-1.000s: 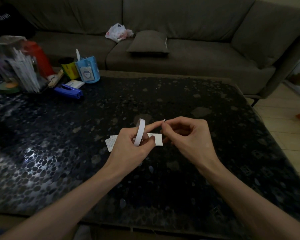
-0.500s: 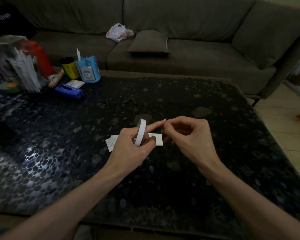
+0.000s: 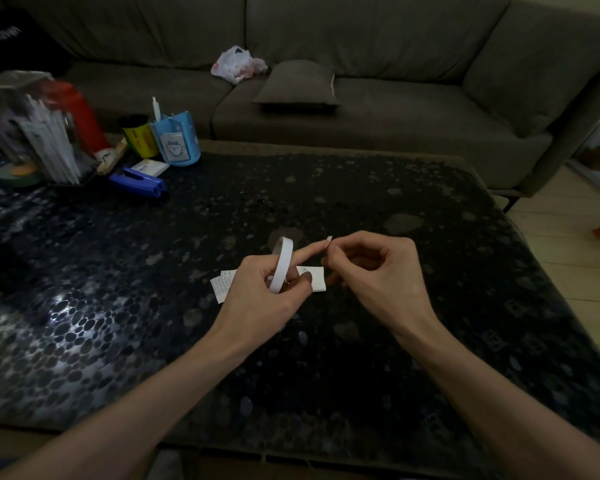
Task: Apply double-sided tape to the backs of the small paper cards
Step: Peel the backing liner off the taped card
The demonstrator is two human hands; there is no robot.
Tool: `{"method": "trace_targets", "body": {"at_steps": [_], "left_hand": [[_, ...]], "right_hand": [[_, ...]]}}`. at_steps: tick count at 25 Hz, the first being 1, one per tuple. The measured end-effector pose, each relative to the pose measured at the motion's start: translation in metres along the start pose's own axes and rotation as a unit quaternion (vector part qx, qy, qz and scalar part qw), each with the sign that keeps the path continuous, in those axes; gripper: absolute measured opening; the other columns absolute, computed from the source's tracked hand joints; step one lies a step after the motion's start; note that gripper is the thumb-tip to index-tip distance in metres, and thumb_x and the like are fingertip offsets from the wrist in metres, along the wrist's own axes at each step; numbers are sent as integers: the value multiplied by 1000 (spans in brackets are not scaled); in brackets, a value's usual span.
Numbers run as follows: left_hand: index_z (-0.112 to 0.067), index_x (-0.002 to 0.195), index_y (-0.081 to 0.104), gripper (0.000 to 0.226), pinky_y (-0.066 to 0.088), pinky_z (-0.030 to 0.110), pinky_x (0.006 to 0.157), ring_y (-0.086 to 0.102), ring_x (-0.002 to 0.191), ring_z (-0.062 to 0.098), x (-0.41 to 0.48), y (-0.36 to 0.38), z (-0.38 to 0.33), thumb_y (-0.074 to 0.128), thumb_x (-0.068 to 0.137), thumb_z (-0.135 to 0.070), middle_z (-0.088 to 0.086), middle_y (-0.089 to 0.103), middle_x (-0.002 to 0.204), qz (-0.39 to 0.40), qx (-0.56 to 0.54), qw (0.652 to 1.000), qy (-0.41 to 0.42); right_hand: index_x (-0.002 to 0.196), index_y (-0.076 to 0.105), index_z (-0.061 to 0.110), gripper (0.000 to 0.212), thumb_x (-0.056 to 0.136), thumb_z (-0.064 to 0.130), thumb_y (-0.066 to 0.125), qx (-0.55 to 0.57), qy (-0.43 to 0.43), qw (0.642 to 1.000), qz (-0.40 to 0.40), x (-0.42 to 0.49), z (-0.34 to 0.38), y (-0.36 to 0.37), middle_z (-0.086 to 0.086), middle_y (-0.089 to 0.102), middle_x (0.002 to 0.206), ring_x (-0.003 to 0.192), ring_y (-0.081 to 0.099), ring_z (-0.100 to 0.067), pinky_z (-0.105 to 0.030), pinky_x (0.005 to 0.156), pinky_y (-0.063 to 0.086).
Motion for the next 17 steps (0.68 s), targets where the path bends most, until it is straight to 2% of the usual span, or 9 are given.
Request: {"method": "trace_targets", "body": {"at_steps": [4,9,12,14,17], "left_hand": [[-32,125,74,42,36,19,47,41,46,7,0,0,1,65,96,-3,-9,48,54,2,-5,1000,1],[-24,117,78,31,39,21,48,44,46,6,0,1,4,67,95,-5,-13,51,53,-4,-3,1000,-11],[-33,105,80,32,38,17,49,46,45,4,-1,1,3,68,96,-6,-12,52,52,-4,-5,1000,-11],[-39,101,78,37,38,20,48,44,45,5,-1,1,2,68,96,-5,-13,52,52,-3,-6,1000,-8],[-32,103,80,31,40,22,46,44,45,5,-1,0,3,68,95,-4,-17,58,55,-5,-6,1000,-10]], "right_hand": [[95,77,28,9,93,20,74,6,1,1000,-1,0,1,0,12,77,85,78,76,-5,-17,71,59],[92,75,33,15,93,18,73,0,-1,1000,2,0,1,-1,14,76,85,78,75,-4,-16,72,58],[95,77,29,11,93,19,73,0,-1,1000,2,0,0,-1,13,76,85,78,75,-3,-15,71,58],[96,77,27,10,93,18,73,-6,-1,1000,-3,0,0,-1,12,76,85,78,75,-4,-16,72,59],[98,79,24,8,93,20,74,5,-2,1000,-3,0,1,-2,10,77,85,77,75,-5,-17,72,59]]}}
Point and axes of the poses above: each hand's wrist, its own x-axis towards the middle knuckle, its own y-axis out of the palm, z = x × y, the point moved 6 cm from there along x, towards the middle knuckle
